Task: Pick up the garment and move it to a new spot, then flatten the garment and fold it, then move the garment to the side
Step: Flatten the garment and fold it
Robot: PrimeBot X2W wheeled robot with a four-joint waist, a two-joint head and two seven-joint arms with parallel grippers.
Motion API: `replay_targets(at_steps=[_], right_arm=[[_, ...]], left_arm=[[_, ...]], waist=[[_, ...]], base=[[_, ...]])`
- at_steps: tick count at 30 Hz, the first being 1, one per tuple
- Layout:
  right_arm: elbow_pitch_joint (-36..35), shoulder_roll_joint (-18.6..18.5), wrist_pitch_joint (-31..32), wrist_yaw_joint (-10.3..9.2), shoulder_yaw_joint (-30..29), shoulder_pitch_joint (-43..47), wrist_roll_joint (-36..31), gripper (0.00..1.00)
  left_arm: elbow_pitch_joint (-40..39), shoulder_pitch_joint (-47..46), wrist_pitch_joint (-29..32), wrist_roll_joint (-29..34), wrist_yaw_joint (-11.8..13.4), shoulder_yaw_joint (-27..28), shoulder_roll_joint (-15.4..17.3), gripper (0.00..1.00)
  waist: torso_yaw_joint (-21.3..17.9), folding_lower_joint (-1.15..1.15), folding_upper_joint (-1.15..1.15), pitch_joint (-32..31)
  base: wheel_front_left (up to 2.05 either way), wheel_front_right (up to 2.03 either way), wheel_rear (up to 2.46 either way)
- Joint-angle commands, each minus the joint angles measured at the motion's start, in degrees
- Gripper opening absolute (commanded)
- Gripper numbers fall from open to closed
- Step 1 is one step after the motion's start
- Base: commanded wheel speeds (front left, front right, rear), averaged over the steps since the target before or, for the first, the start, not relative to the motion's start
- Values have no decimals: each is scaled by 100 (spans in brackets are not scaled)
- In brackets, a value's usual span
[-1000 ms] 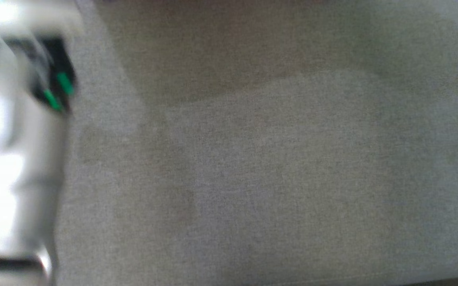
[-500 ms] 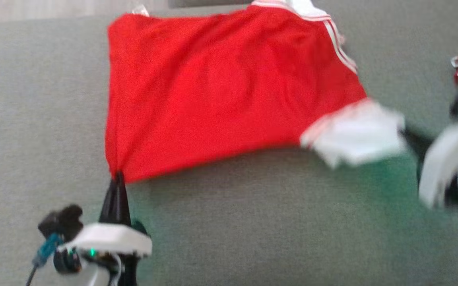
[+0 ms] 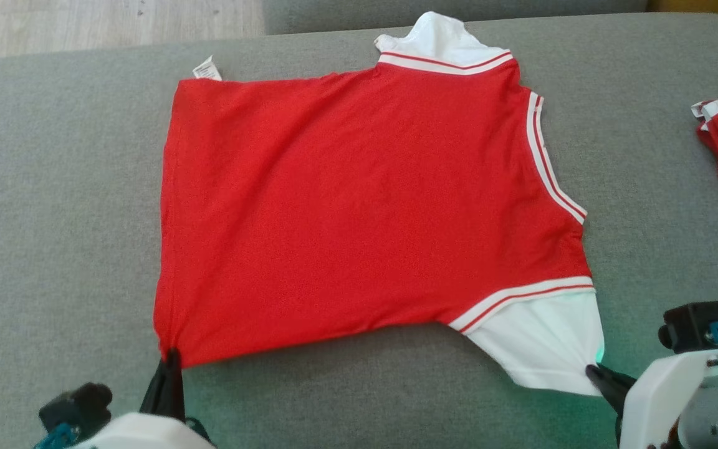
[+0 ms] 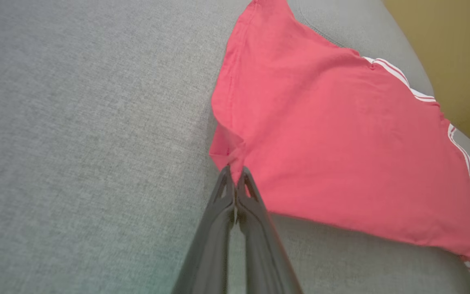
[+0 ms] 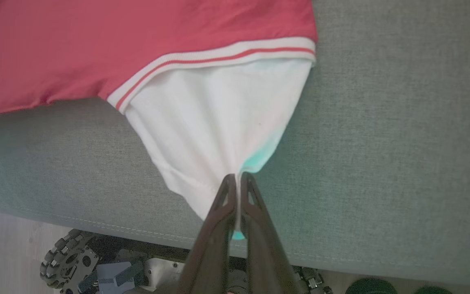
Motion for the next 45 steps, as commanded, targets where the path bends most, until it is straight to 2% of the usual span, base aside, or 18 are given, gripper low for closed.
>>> replay_targets(at_steps=[1, 7, 15, 24, 38, 39, 40, 41, 42, 45], right_arm=[[-287, -35, 23, 39, 37, -93, -62, 0], [-302, -2, -512, 39, -52, -532, -149, 0], [-145, -289, -1159, 39, -7, -1554, 29, 0], [590, -680, -1569, 39, 121, -2712, 194, 0], [1853, -1064, -2397, 39, 728, -3904, 300, 0], [1915, -1085, -2483, 39, 773, -3965, 308, 11], [1970, -1108, -2583, 39, 821, -4024, 311, 55], [2030, -1127, -2687, 39, 862, -4078, 315, 100], [2100, -1128, -2776, 39, 881, -4121, 325, 100], [2251, -1170, -3037, 39, 1001, -4224, 389, 100]], left_arm=[[-294, -34, 36, -10, 72, 230, 109, 0], [-580, -102, 18, -86, 57, 225, 20, 0], [-441, -702, -25, -270, -123, 202, -250, 0], [220, -1614, -74, -253, -175, 175, -498, 0], [1441, -2822, -471, -43, -199, 230, -751, 0], [1501, -2855, -511, -35, -198, 231, -775, 0], [1556, -2884, -549, -25, -205, 225, -795, 0], [1609, -2901, -581, -14, -217, 212, -812, 29], [1659, -2912, -604, -7, -229, 195, -829, 100], [1771, -2926, -664, 20, -277, 142, -853, 100]], waist=[[-16, 0, 0, -4], [24, 0, 0, 10], [112, 0, 0, 146], [169, 0, 0, 463], [174, 0, 0, 954], [185, 0, 0, 974], [197, 0, 0, 988], [210, 0, 0, 998], [224, 0, 0, 1004], [272, 0, 0, 989]], base=[[0, 0, 0], [0, 0, 0], [0, 0, 0], [0, 0, 0], [0, 0, 0], [0, 0, 0], [0, 0, 0], [0, 0, 0], [0, 0, 0], [0, 0, 0]])
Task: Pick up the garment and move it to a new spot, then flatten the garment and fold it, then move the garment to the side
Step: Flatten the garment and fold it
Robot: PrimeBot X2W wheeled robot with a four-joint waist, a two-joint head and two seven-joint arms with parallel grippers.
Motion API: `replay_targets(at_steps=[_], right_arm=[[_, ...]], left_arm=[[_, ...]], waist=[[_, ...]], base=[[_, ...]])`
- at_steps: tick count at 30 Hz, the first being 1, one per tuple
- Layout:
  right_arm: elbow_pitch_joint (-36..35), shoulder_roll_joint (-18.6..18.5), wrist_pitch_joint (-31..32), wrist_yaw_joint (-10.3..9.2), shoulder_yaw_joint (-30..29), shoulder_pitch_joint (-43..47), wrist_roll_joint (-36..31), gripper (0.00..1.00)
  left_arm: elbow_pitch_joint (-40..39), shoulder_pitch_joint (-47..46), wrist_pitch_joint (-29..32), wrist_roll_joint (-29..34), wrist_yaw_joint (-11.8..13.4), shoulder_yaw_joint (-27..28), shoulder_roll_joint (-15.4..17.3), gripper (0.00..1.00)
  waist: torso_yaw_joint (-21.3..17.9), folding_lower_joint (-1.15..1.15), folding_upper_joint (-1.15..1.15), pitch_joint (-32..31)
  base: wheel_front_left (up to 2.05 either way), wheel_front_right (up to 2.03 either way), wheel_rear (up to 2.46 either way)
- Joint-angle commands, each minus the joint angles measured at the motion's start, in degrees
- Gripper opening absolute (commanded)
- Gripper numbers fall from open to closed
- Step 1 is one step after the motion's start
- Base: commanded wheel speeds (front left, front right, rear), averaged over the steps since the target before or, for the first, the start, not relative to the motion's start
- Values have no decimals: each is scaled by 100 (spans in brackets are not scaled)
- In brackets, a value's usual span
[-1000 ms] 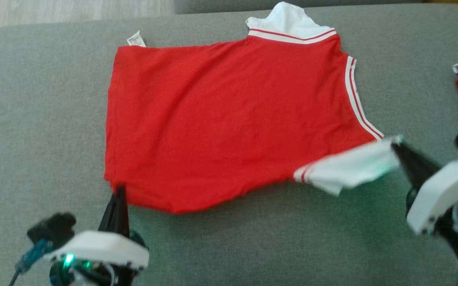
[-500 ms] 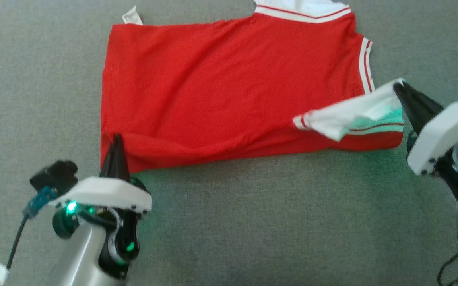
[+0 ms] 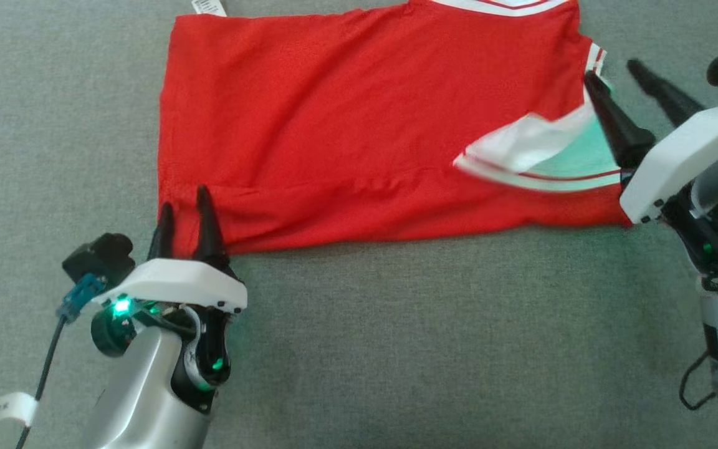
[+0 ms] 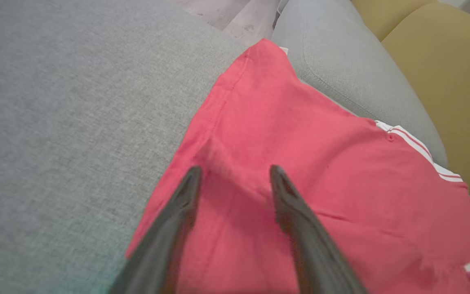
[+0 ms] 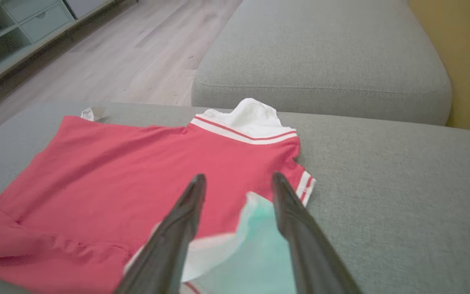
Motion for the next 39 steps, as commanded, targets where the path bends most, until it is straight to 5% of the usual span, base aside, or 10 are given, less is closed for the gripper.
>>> replay_targets(at_steps=[1, 7, 16, 26, 27, 28, 29, 39], right_arm=[[-159, -84, -173, 39, 101, -179, 66, 100], [-160, -38, -465, 39, -37, 8, 119, 100], [-736, 465, -89, 39, -665, 1139, -126, 100], [-605, 1082, -248, 39, -1157, 1651, -737, 100], [-536, 1117, -267, 39, -1208, 1670, -801, 100], [-457, 1151, -287, 39, -1255, 1681, -843, 100], [-371, 1177, -320, 39, -1298, 1683, -902, 100], [1018, 1239, -1199, 39, -1253, 1194, -785, 100]], left_arm=[[-135, -163, -121, 116, -57, 149, 55, 100], [-173, 58, -530, 685, -79, -114, 359, 100], [78, 380, -494, 1354, 196, -539, 736, 100], [924, 28, -344, 1255, 369, -394, 677, 100], [1002, 14, -299, 1199, 373, -367, 654, 76], [1057, -1, -297, 1149, 365, -335, 634, 14], [1118, -3, -267, 1089, 346, -311, 612, 0], [1240, -92, -419, 881, 108, -308, 421, 0]], waist=[[30, -1, 0, -36], [71, -1, 0, -282], [-3, -1, 0, -475], [-166, -1, 0, -290], [-172, -1, 0, -279], [-179, -1, 0, -268], [-182, -1, 0, -259], [-35, -1, 0, -137]], base=[[0, 0, 0], [0, 0, 0], [0, 0, 0], [0, 0, 0], [0, 0, 0], [0, 0, 0], [0, 0, 0], [0, 0, 0]])
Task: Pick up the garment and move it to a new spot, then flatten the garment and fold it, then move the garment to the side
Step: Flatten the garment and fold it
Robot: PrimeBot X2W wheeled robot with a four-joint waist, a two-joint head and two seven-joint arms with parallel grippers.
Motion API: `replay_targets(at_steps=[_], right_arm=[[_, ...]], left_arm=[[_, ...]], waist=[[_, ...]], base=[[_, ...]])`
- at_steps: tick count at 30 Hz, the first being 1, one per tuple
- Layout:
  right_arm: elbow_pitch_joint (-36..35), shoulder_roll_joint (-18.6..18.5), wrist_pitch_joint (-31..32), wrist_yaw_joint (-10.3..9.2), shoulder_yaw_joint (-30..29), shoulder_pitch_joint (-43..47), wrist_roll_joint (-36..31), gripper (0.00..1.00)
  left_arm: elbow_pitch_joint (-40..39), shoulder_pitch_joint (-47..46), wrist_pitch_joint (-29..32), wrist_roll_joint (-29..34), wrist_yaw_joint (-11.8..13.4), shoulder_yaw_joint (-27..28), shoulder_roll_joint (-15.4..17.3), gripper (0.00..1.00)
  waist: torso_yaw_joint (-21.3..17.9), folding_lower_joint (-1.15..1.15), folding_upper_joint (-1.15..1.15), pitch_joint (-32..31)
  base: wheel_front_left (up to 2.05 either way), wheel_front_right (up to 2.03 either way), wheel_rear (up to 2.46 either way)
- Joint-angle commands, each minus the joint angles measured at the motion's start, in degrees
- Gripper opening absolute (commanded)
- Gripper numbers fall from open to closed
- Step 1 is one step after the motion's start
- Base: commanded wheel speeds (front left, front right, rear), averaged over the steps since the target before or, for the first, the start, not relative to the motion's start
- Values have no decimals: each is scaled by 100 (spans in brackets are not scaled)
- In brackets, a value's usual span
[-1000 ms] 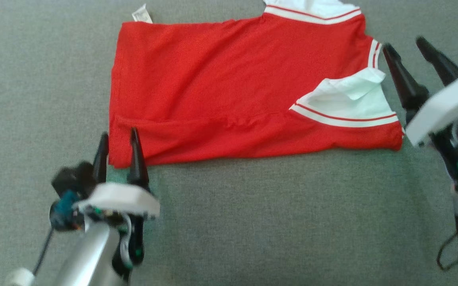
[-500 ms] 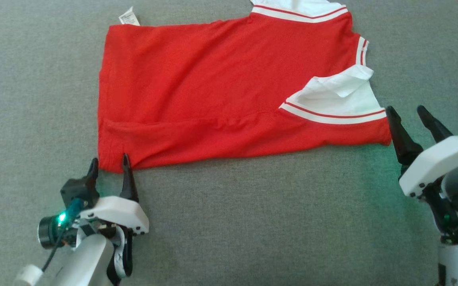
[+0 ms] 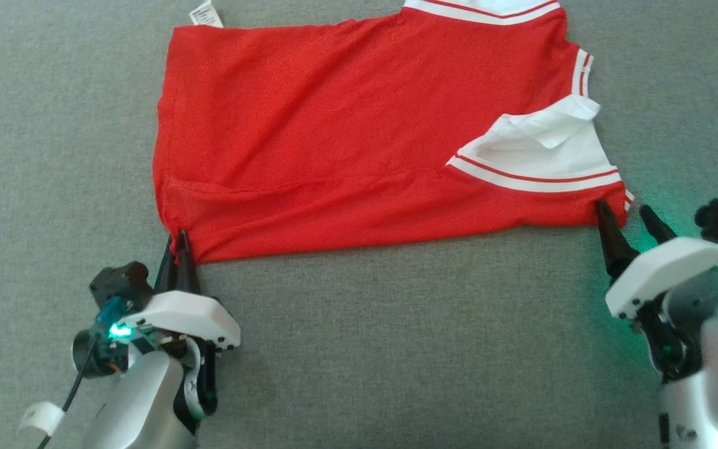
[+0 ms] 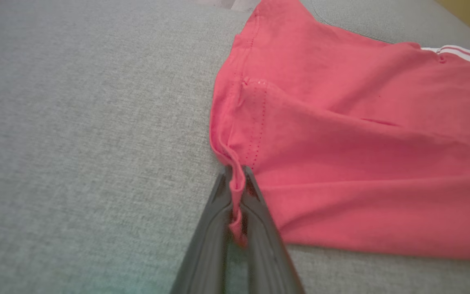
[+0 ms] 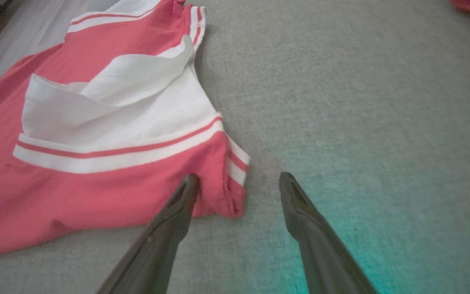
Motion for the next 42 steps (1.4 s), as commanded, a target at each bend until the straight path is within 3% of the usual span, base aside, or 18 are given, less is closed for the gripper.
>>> replay_targets(at_steps=[1, 6, 7, 8, 9, 18, 26, 32, 33, 34, 35, 42], right_arm=[[-30, -14, -178, 39, 172, -287, 37, 100], [539, -14, -280, 39, 358, -461, -235, 100], [623, -14, -209, 39, 426, -456, -337, 76], [665, -14, -171, 39, 459, -449, -388, 8], [686, -13, -126, 39, 486, -423, -465, 0], [-124, -13, 136, 39, 412, 257, -560, 0], [-1517, -13, 1015, 39, 230, 1410, -430, 0], [-1799, -13, 1517, 39, 84, 2006, -297, 0], [-1785, -13, 1547, 39, 96, 2052, -270, 53], [-1750, -13, 1561, 39, 88, 2075, -234, 100], [-1724, -13, 1545, 39, 95, 2066, -206, 100], [-2043, -14, 1782, 39, 223, 1469, -425, 100]], left_arm=[[21, -60, 11, -48, -17, 143, 42, 0], [55, -40, -26, -59, -78, 76, -1, 0], [76, -32, -28, -69, -95, 66, -7, 0], [93, -23, -33, -77, -110, 57, -12, 0], [104, -12, -38, -83, -121, 49, -16, 0], [-219, 420, -77, -141, -37, 129, 193, 0], [-1297, 1292, 387, -137, 361, 65, 530, 0], [-1896, 1872, 864, -214, 702, -11, 658, 0], [-1942, 1927, 937, -235, 722, -29, 674, 0], [-1975, 1962, 988, -241, 740, -47, 688, 36], [-2001, 1980, 1037, -248, 755, -63, 697, 100], [-2298, 1618, 1460, -333, 636, -41, 932, 100]], waist=[[43, 0, 0, 11], [63, 0, 0, -37], [64, 0, 0, -61], [63, 0, 0, -87], [62, 0, 0, -119], [-4, 0, 0, -572], [21, 0, 0, -949], [23, 0, 0, -975], [19, 0, 0, -958], [11, 0, 0, -936], [2, 0, 0, -911], [-47, 0, 0, -749]], base=[[0, 0, 0], [0, 0, 0], [0, 0, 0], [0, 0, 0], [0, 0, 0], [0, 0, 0], [0, 0, 0], [0, 0, 0], [0, 0, 0], [0, 0, 0], [0, 0, 0], [0, 0, 0]])
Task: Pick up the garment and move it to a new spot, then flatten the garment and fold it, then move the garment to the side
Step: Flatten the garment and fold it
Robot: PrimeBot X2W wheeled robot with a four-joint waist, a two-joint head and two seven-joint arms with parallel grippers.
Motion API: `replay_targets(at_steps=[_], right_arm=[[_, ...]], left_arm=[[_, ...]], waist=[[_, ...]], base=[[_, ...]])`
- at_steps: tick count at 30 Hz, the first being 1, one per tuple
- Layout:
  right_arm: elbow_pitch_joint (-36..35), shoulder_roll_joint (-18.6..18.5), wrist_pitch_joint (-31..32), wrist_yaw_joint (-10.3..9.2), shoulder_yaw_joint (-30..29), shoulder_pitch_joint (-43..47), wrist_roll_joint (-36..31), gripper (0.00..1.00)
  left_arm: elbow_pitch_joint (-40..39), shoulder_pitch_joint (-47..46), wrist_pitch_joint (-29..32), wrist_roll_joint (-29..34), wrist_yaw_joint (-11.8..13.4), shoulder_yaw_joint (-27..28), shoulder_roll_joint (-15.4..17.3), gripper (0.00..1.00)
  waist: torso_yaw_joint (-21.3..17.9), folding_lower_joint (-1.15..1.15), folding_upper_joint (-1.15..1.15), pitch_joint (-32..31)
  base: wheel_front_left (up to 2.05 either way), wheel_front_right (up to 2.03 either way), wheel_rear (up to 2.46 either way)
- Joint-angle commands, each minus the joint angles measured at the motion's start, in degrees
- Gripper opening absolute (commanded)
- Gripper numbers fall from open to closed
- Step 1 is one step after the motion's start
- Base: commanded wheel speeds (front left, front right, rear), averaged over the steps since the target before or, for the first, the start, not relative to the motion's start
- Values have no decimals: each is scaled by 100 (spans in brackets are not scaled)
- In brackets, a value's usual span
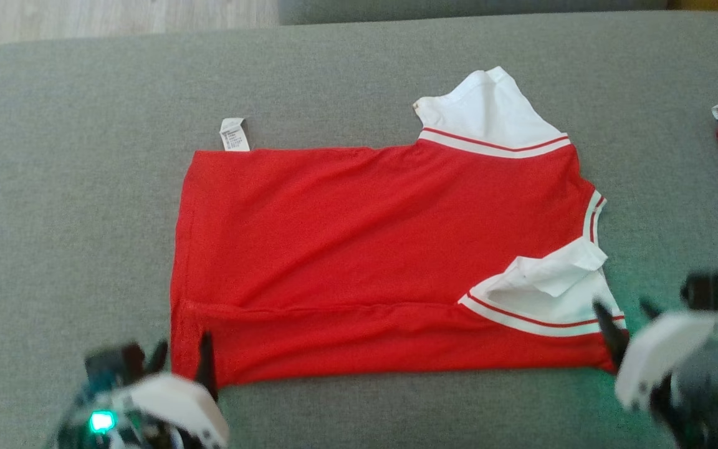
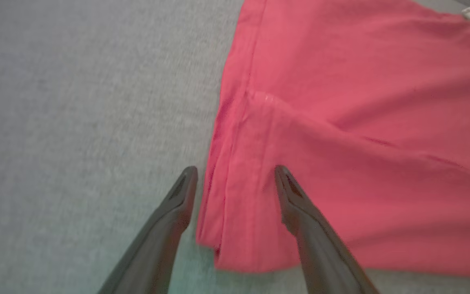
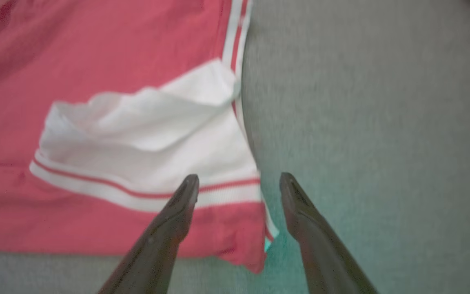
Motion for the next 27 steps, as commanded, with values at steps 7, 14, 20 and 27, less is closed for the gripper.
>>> replay_targets(at_steps=[7, 14, 20, 27], right_arm=[[-609, -675, 639, 39, 706, -2175, 96, 100], [375, -1055, 554, 39, 1481, -4079, 566, 100], [1046, -1089, 221, 39, 1929, -4898, 826, 100], [1428, -1143, -53, 39, 2164, -5232, 987, 100]], left_arm=[[-541, -2019, 1290, -311, -778, 392, 994, 100], [53, -3535, 2712, -802, -1758, 339, 1640, 100], [598, -4155, 3117, -781, -2025, 248, 1824, 100], [1072, -4394, 3483, -574, -1724, 98, 1861, 100]], waist=[[-173, 0, 0, 424], [-491, 0, 0, 967], [-696, 0, 0, 1294], [-764, 0, 0, 1473]], base=[[0, 0, 0], [0, 0, 0], [0, 0, 0], [0, 0, 0]])
